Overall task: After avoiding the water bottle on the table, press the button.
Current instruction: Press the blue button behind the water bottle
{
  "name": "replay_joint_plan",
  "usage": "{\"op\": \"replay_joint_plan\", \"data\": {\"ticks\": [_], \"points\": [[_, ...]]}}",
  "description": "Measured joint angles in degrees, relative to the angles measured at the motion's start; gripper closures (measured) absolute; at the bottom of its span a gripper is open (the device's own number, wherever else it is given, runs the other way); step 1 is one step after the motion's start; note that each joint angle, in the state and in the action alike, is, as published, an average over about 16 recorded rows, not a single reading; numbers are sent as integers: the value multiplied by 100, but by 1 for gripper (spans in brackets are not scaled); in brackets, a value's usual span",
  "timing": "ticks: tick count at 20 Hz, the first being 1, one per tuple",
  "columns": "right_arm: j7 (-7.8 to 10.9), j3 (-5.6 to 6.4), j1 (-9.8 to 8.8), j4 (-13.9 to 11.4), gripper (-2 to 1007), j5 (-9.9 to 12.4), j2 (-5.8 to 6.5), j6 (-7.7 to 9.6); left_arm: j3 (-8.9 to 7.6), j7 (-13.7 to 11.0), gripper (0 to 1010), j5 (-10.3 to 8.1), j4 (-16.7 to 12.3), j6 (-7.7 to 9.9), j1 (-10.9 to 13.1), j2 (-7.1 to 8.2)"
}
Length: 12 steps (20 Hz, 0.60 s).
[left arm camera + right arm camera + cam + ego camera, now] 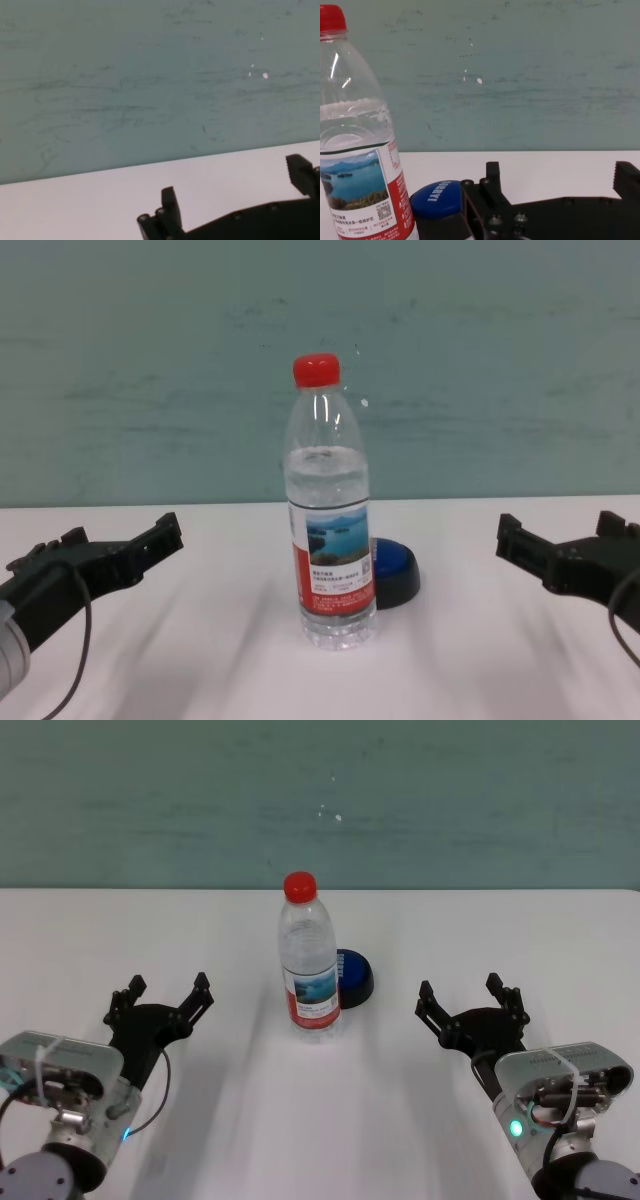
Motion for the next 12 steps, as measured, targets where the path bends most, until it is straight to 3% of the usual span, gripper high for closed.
{"op": "replay_joint_plan", "data": {"ticks": [12], "points": [[0,0,0,0,2,0,0,0,0,0,10,0,0,0,0,0]]}}
